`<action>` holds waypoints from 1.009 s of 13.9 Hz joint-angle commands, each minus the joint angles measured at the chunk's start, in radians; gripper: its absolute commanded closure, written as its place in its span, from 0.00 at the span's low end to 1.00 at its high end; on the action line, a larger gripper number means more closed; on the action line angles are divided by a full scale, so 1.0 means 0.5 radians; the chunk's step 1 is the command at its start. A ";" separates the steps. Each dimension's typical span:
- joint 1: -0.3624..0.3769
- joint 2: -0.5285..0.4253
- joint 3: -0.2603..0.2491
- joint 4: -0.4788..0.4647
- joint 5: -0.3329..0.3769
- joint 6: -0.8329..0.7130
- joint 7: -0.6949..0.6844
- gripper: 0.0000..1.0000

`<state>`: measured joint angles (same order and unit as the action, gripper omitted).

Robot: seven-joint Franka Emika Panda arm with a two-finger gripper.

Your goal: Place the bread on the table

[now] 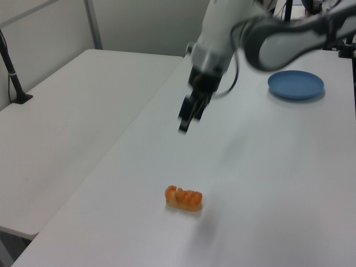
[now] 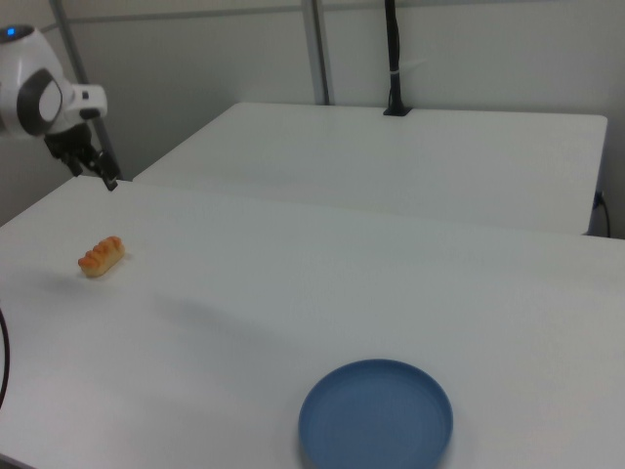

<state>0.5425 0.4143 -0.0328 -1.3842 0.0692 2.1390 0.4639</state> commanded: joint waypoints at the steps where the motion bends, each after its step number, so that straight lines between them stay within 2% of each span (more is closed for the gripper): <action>1: -0.170 -0.509 -0.005 -0.413 0.067 -0.288 -0.231 0.00; 4: -0.366 -0.699 -0.014 -0.419 0.107 -0.773 -0.519 0.00; 8: -0.646 -0.911 -0.030 -0.425 0.144 -1.175 -0.814 0.00; 11: -0.930 -1.022 -0.030 -0.441 0.113 -1.342 -1.025 0.00; 14: -1.109 -1.019 -0.030 -0.514 0.025 -1.284 -1.038 0.00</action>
<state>0.0632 -0.0708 -0.0540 -1.5662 0.1138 1.4736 -0.0232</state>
